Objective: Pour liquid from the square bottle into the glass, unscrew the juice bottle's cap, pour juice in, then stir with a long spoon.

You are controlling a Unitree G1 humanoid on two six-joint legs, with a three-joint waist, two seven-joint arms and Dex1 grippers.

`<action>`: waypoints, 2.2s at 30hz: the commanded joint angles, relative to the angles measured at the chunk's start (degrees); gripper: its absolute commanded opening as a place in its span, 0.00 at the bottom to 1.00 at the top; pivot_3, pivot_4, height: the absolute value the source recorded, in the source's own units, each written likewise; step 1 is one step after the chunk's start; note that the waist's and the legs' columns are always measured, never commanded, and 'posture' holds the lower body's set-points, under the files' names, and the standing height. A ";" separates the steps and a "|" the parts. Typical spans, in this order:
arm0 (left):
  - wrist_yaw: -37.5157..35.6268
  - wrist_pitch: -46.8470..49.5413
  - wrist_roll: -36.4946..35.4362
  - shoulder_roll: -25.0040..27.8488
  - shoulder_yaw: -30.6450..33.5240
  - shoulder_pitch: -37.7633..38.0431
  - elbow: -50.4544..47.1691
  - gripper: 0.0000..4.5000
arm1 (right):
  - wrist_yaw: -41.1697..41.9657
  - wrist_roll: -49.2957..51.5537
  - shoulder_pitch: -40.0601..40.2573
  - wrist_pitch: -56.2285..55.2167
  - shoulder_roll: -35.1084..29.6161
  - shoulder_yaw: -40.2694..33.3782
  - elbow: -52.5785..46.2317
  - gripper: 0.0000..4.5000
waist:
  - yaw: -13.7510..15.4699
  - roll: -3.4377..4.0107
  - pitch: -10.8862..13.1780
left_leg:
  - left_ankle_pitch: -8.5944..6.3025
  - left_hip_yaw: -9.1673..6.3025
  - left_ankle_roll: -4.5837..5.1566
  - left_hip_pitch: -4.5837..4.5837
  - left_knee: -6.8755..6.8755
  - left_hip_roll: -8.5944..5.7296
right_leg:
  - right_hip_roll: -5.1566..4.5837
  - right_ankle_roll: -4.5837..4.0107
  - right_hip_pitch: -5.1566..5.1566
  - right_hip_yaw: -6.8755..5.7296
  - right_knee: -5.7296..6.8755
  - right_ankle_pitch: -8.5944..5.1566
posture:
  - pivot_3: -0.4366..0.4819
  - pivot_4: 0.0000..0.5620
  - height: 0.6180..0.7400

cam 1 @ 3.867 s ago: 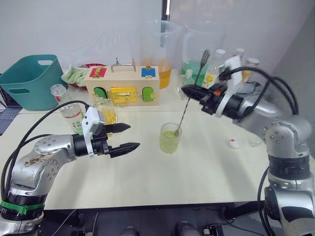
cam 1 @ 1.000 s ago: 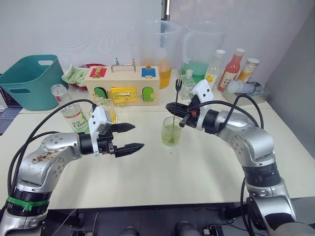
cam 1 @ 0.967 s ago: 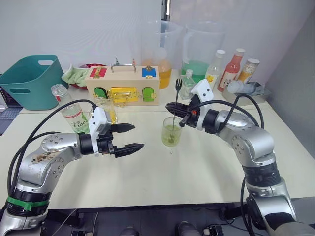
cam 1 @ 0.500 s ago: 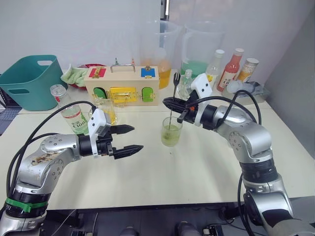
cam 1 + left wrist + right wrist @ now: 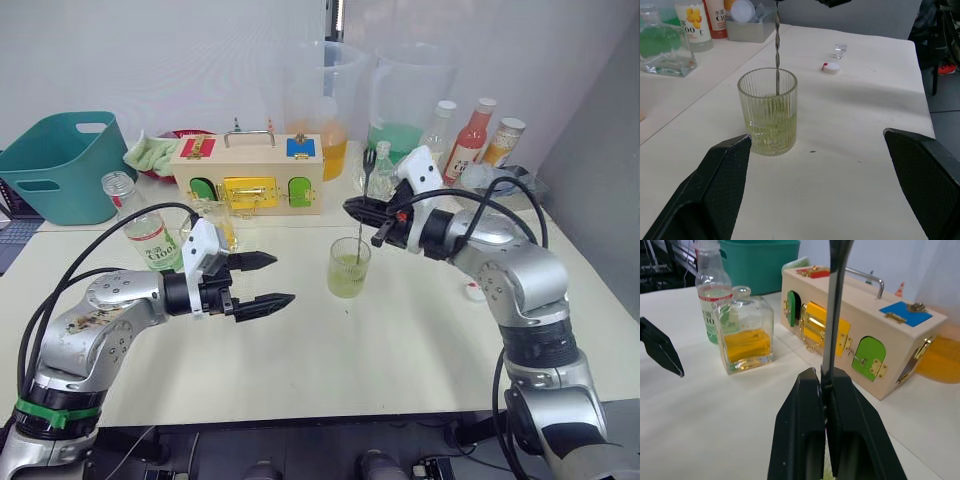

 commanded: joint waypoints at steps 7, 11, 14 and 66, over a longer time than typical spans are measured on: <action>-0.08 -0.92 0.44 -0.14 0.40 -0.87 -0.67 0.99 | -1.03 5.54 -4.48 2.10 0.01 -6.17 -2.87 0.00 | 0.00 0.00 0.00 | 0.00 0.00 0.00 -0.01 0.00 0.00 | 0.00 0.00 0.00 0.00 0.00 0.00 | 0.48 0.27 1.00; -0.34 -1.19 0.64 -0.16 0.53 -0.79 -0.36 0.99 | -0.84 7.13 -5.64 3.54 -0.75 -7.31 -3.05 0.00 | 0.01 0.00 0.00 | 0.00 0.00 0.00 -0.01 0.00 -0.01 | -0.01 0.00 0.00 0.00 0.00 0.00 | 0.48 0.27 1.00; -0.51 -1.42 0.74 -0.23 0.53 -0.68 -0.20 0.99 | -0.13 7.10 -4.68 4.03 -2.20 -6.49 -3.38 0.00 | 0.01 0.00 0.00 | 0.00 0.00 0.00 -0.01 0.00 0.00 | -0.01 0.00 0.00 0.00 0.00 0.00 | 0.48 0.27 1.00; -0.74 -4.35 -1.80 -1.88 6.15 4.80 -4.05 0.99 | 9.20 3.85 -29.42 42.54 -24.09 14.13 35.78 0.00 | -0.18 0.23 0.14 | -0.05 0.12 0.09 -0.28 -0.03 -0.02 | -0.04 0.00 -0.29 0.05 -0.10 0.00 | 0.48 0.27 1.00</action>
